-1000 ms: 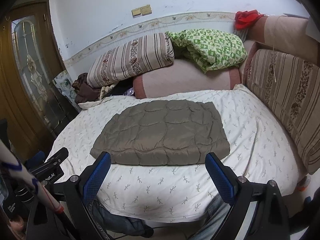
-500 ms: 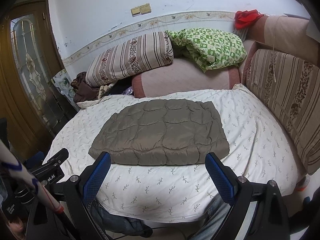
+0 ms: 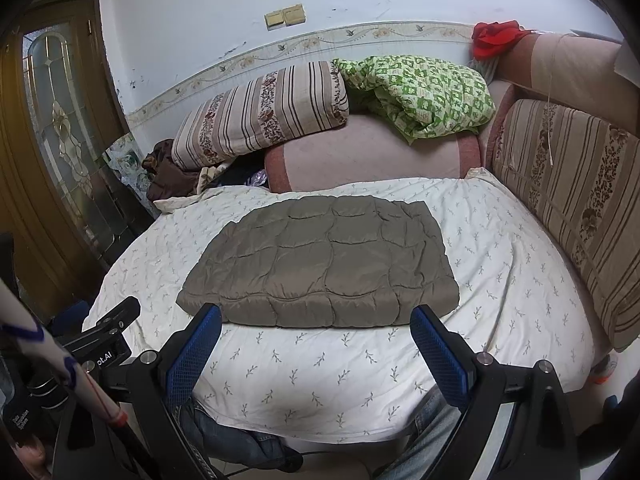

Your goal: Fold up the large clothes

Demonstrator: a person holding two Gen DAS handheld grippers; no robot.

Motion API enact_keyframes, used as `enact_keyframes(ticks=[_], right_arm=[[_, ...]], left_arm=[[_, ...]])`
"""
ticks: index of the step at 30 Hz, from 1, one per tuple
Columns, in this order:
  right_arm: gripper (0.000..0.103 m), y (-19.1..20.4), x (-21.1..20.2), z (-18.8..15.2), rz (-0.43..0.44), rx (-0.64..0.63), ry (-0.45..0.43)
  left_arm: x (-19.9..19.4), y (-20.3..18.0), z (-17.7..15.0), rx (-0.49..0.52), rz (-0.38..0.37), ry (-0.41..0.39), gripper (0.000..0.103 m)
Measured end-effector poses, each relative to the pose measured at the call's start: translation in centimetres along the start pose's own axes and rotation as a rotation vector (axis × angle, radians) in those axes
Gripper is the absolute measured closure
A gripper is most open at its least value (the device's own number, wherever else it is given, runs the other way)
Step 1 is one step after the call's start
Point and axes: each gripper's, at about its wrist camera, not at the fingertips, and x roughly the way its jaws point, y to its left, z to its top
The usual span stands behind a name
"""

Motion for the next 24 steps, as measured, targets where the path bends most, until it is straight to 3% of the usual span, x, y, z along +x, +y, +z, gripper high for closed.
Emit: enact_keyframes(ticks=[24], right_arm=[[0.005,-1.4,1.2,-0.2,0.004,0.049,0.031]], left_arm=[[1.2,0.2,-0.5,-0.019,0.017,0.031,0.019]])
